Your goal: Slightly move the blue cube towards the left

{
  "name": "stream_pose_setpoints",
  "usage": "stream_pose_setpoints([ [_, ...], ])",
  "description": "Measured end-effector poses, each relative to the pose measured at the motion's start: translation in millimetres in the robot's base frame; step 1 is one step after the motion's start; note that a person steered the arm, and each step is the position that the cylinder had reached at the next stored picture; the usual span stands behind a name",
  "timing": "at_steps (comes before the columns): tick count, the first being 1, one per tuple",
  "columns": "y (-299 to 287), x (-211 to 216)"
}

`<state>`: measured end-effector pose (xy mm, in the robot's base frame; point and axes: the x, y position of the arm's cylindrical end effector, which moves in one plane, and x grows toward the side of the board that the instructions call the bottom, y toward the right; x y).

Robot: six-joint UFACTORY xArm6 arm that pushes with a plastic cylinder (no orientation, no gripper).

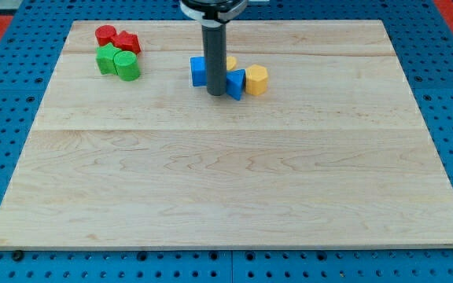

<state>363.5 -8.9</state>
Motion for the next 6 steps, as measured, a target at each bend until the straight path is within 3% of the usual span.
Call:
stream_pose_setpoints([
  [2,0.7,-39.7],
  [4,-58.0,-20.7],
  [5,-42.6,-25.8],
  [6,-41.5,-63.0],
])
